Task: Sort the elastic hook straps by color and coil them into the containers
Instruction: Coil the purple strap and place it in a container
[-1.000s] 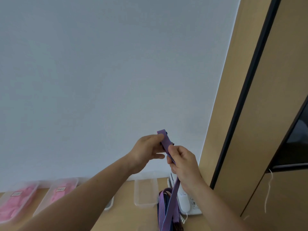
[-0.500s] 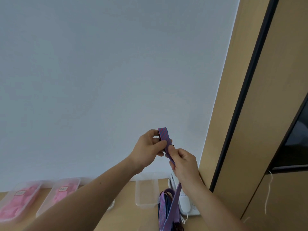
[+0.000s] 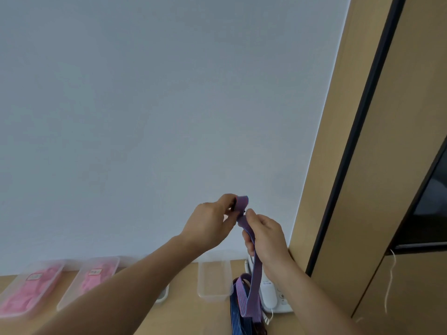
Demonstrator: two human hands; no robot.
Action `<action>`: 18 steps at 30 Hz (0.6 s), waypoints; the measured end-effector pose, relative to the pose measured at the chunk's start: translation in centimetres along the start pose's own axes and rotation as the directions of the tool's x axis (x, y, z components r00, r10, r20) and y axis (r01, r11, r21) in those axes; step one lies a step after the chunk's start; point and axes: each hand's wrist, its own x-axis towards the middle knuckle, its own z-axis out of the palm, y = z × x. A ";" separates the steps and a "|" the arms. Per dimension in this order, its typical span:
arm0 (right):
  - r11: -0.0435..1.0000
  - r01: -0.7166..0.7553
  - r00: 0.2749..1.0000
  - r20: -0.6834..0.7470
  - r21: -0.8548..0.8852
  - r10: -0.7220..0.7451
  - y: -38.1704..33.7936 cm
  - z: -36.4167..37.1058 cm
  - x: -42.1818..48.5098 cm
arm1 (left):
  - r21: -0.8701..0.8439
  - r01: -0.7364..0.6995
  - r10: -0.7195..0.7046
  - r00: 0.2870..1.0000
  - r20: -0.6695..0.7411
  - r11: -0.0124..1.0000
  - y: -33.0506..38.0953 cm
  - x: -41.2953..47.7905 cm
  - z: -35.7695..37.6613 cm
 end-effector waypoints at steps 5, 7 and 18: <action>0.998 -0.016 1.000 0.015 0.067 0.015 -0.6 -0.1 -0.5 | 0.322 -0.404 0.427 0.904 -0.002 0.856 -0.3 -0.3 0.3; 0.998 -0.021 1.000 0.015 0.063 0.020 -0.6 -0.2 -0.7 | 0.354 -0.475 0.497 0.867 0.033 0.806 -0.6 -0.3 0.2; 0.992 0.127 0.992 -0.012 -0.008 -0.127 -0.3 -0.8 -0.9 | -0.633 0.705 -0.355 0.709 0.610 0.321 1.4 1.1 -0.6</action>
